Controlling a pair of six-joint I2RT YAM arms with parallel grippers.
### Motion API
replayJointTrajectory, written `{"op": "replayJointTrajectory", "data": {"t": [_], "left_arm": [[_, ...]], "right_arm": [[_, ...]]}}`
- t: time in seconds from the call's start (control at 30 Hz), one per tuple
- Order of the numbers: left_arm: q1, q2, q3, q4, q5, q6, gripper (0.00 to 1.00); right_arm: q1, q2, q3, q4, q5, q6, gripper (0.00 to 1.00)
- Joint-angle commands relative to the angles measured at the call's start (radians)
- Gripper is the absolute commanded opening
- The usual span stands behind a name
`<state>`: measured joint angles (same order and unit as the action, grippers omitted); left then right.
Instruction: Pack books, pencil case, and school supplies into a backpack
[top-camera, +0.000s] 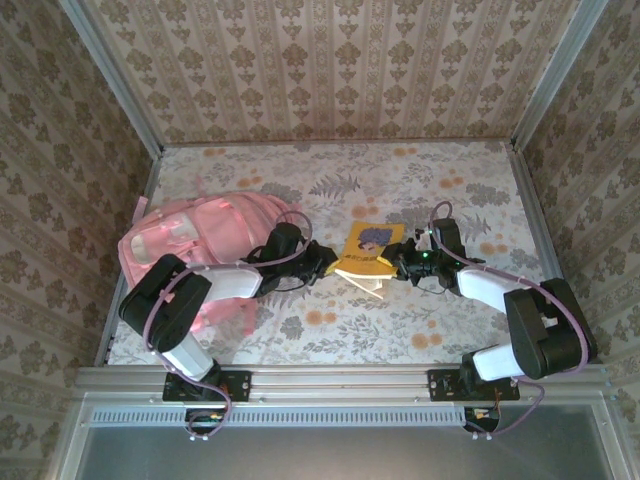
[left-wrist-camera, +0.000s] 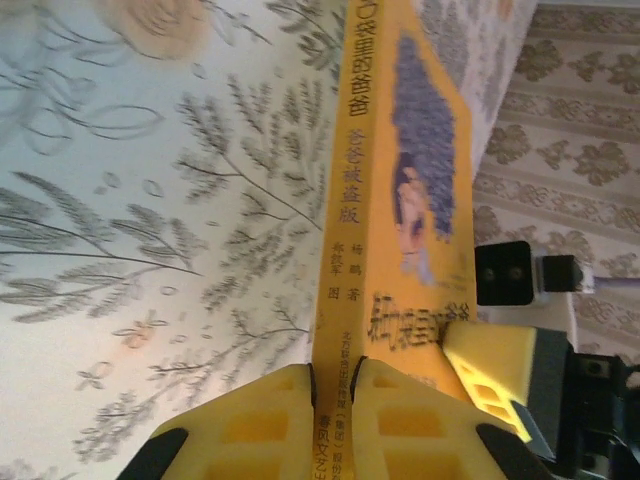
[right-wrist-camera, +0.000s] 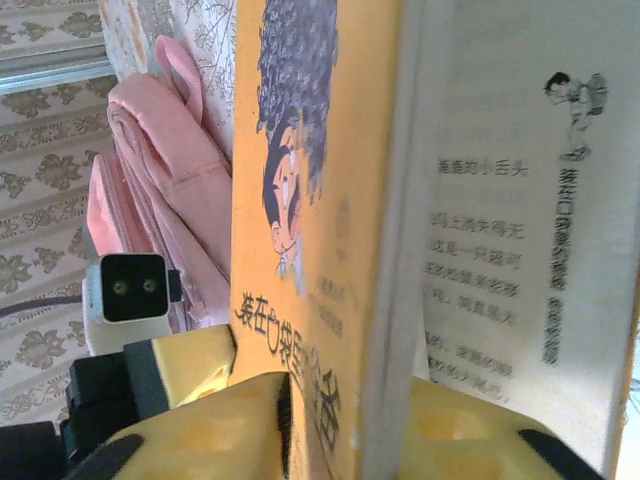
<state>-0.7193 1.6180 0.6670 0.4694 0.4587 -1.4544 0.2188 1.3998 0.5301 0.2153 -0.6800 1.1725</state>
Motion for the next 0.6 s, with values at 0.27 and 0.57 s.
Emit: {"op": "replayJointTrajectory", "data": {"t": [0.27, 0.57], "left_arm": [[-0.014, -0.027, 0.031, 0.025, 0.022, -0.013, 0.03], [-0.016, -0.042, 0.045, 0.009, 0.014, -0.006, 0.0]], "right_arm": [[0.003, -0.161, 0.08, -0.422, 0.207, -0.284, 0.69], [-0.034, -0.285, 0.033, -0.524, 0.29, -0.31, 0.99]]}}
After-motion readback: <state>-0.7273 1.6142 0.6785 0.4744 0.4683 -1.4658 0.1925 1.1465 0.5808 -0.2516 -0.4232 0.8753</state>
